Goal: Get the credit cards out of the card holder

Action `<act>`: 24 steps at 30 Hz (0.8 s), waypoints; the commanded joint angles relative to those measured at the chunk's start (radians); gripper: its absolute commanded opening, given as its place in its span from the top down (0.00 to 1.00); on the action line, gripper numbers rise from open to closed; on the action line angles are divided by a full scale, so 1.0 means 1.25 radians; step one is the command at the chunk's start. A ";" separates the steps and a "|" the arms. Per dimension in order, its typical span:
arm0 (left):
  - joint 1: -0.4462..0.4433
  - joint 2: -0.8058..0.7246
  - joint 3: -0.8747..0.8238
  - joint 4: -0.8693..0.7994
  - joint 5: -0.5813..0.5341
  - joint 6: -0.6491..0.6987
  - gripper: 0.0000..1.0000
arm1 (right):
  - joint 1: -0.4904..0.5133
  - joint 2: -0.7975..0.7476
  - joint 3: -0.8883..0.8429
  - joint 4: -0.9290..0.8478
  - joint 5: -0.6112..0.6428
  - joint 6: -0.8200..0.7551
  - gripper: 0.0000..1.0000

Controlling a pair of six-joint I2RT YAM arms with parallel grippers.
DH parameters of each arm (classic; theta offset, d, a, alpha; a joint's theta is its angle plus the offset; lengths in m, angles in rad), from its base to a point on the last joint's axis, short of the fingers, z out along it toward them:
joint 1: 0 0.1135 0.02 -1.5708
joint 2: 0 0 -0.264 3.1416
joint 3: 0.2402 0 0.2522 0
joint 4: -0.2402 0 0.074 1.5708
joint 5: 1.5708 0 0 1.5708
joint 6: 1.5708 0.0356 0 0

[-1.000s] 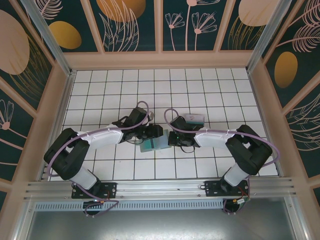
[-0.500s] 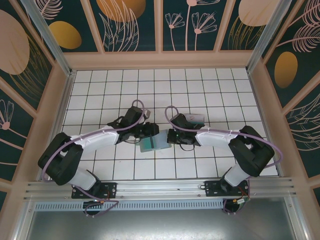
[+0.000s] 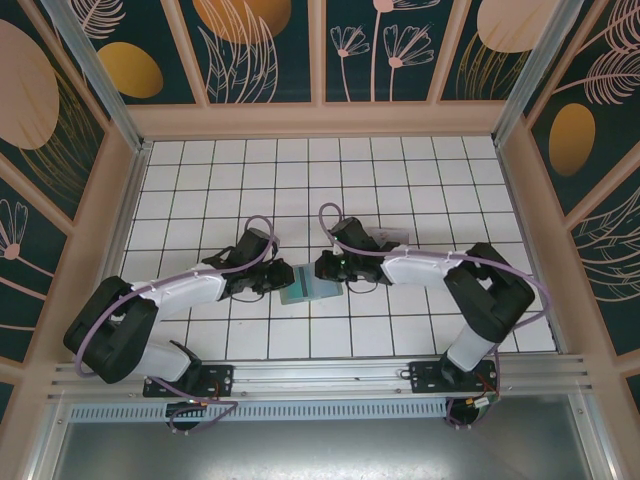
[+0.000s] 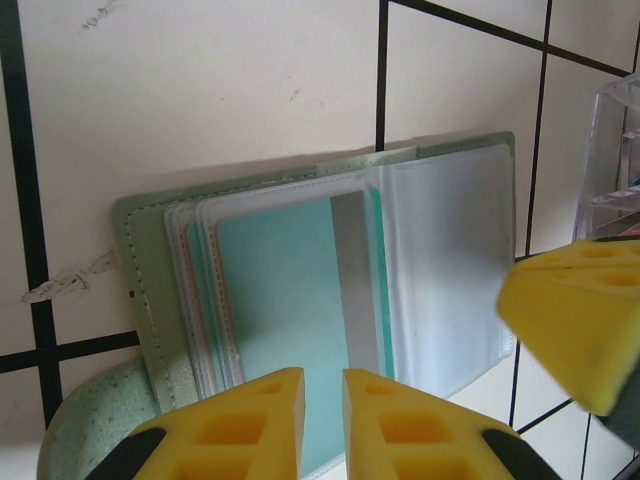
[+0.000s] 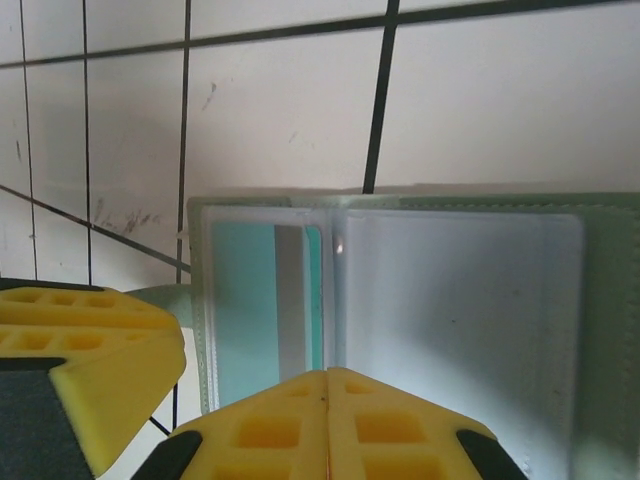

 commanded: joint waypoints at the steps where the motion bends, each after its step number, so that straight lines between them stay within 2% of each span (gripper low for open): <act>1: 0.004 0.006 -0.008 0.002 -0.012 0.008 0.81 | -0.002 0.031 0.026 0.036 -0.064 0.001 0.92; 10: 0.005 0.030 -0.022 0.027 0.008 0.003 0.81 | -0.003 0.074 0.034 0.051 -0.106 0.006 0.91; 24: 0.004 0.055 -0.032 0.042 0.022 -0.005 0.81 | -0.003 0.104 0.026 0.045 -0.109 0.009 0.88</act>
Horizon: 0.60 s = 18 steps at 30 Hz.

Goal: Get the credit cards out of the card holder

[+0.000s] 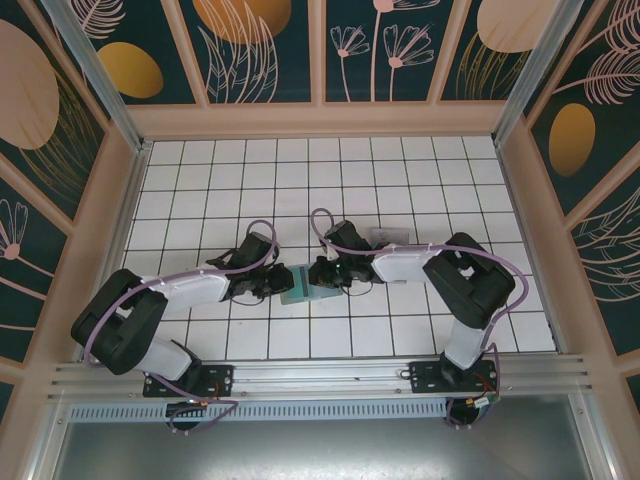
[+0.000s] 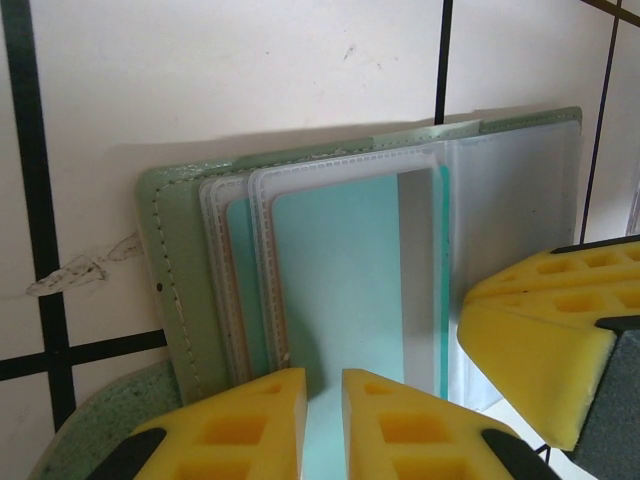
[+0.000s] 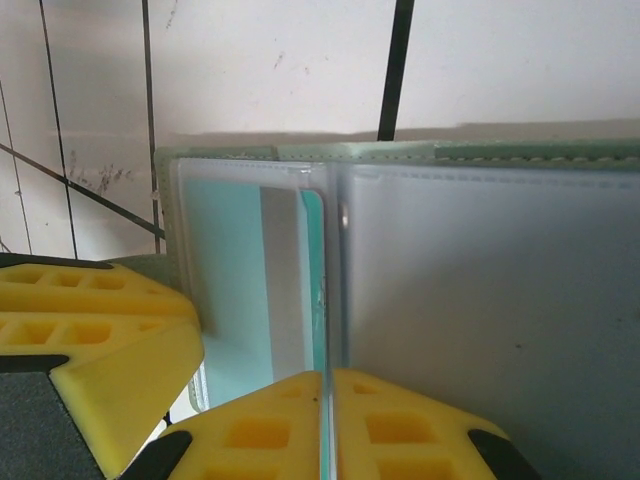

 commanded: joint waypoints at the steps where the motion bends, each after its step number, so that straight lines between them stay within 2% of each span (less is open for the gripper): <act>1: 0.004 0.013 -0.012 0.010 0.012 -0.006 0.81 | -0.003 0.016 0.010 0.011 -0.017 0.003 0.88; 18: 0.005 0.016 -0.011 0.015 0.021 -0.011 0.82 | -0.003 0.037 0.019 0.021 -0.045 0.001 0.86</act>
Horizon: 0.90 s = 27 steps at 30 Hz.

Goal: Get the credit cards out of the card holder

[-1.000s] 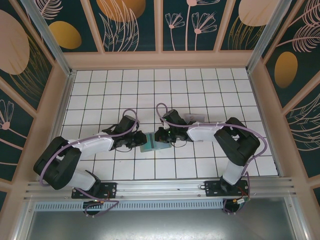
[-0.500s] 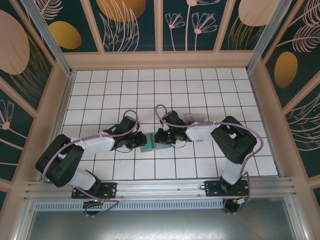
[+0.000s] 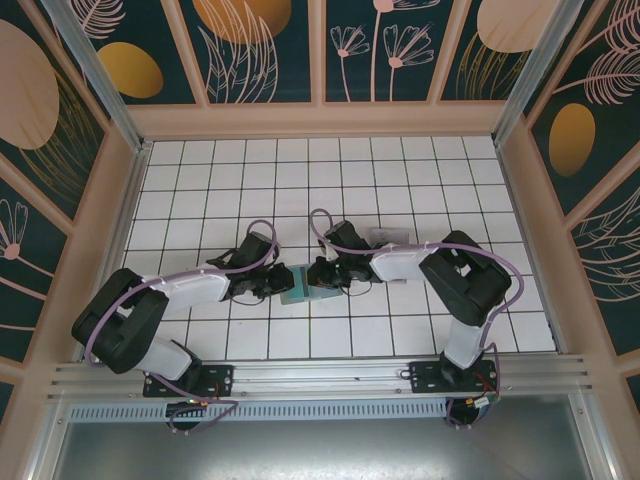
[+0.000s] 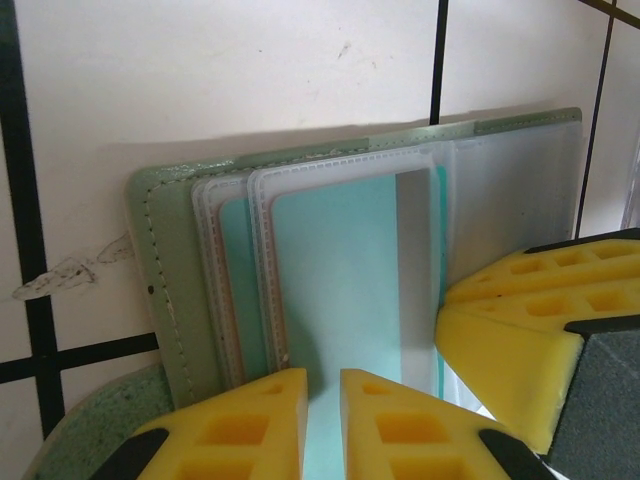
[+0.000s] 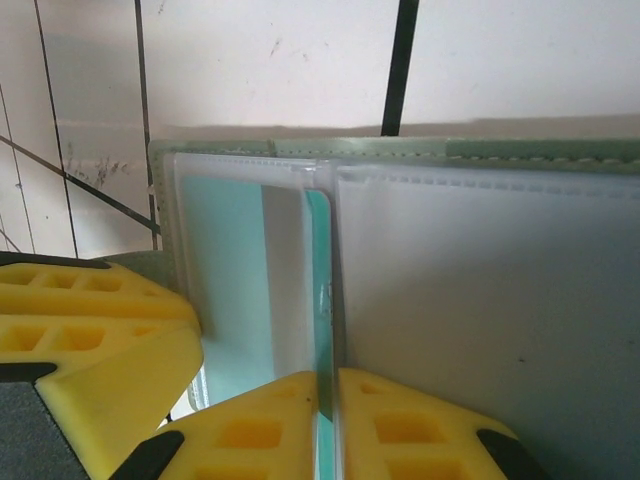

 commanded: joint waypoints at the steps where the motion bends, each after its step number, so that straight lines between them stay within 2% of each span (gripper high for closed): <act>1: 0.004 0.013 -0.012 0.009 0.009 -0.008 0.82 | -0.001 0.018 0.013 0.013 -0.020 0.001 0.86; 4: 0.004 0.012 -0.011 0.006 0.009 -0.007 0.82 | -0.001 0.014 0.009 0.012 -0.014 0.002 0.92; 6: 0.004 0.012 -0.011 0.003 0.005 -0.007 0.84 | 0.000 0.007 0.005 0.010 -0.009 0.003 1.00; 16: 0.004 0.018 -0.006 -0.057 -0.042 -0.001 0.93 | -0.024 -0.041 -0.041 0.003 0.027 0.013 1.00; 26: 0.004 0.019 -0.007 -0.066 -0.046 0.002 0.94 | -0.040 -0.061 -0.065 -0.003 0.027 0.008 1.00; 27: 0.004 0.018 -0.007 -0.065 -0.045 0.001 0.94 | -0.041 -0.059 -0.063 0.001 0.023 0.009 0.96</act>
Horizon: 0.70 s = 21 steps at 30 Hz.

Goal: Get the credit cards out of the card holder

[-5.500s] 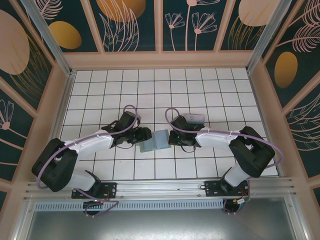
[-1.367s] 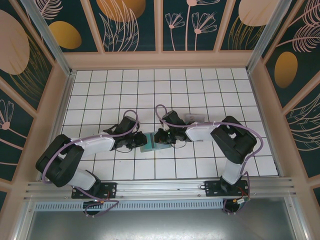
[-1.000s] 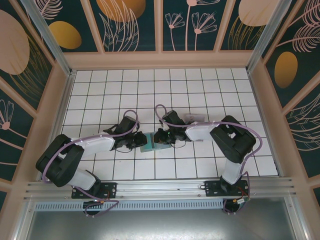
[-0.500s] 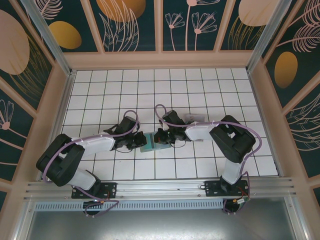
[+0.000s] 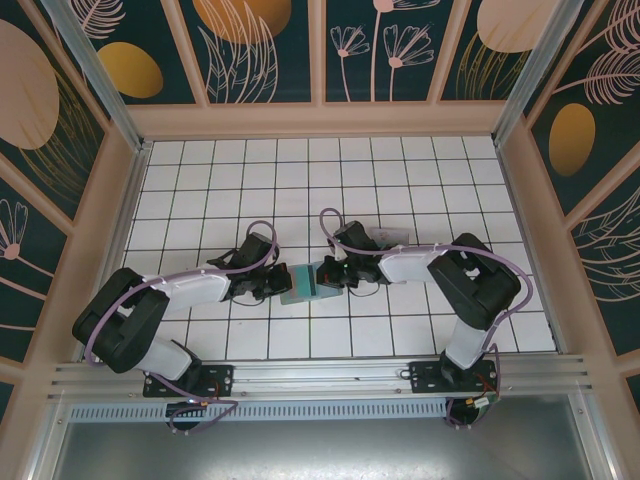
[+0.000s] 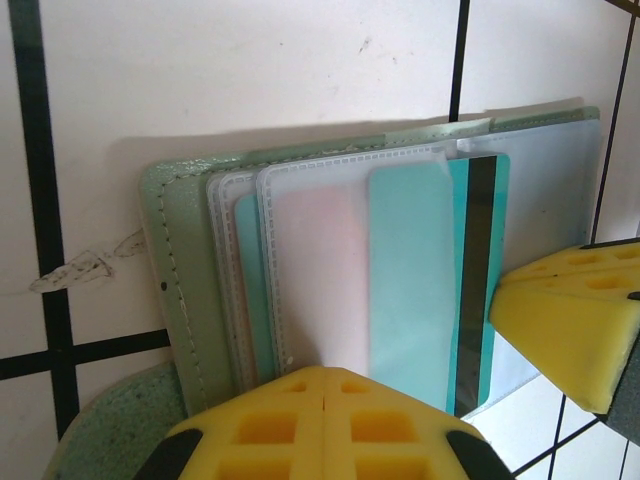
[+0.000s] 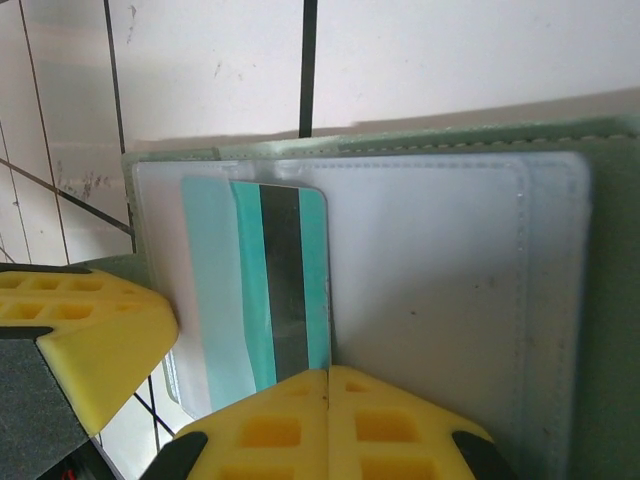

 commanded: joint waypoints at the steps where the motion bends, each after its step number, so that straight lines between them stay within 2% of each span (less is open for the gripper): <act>1: 0.004 0.015 -0.005 -0.054 -0.026 0.007 0.94 | -0.006 -0.014 -0.008 -0.005 0.009 0.008 0.91; 4: 0.003 0.015 -0.004 -0.051 -0.019 0.008 0.94 | -0.005 0.000 0.000 0.022 -0.017 0.015 0.83; 8: 0.004 0.015 -0.005 -0.050 -0.019 0.008 0.94 | -0.004 0.029 0.007 0.035 -0.032 0.026 0.82; 11: 0.003 0.013 -0.005 -0.048 -0.018 0.007 0.94 | -0.004 0.036 0.004 0.045 -0.037 0.030 0.85; 15: 0.004 0.012 -0.005 -0.051 -0.018 0.006 0.94 | -0.007 0.031 0.001 0.034 -0.022 0.029 0.99; 21: 0.004 0.010 -0.005 -0.057 -0.024 0.015 0.94 | -0.028 -0.002 -0.027 0.019 -0.007 0.017 1.00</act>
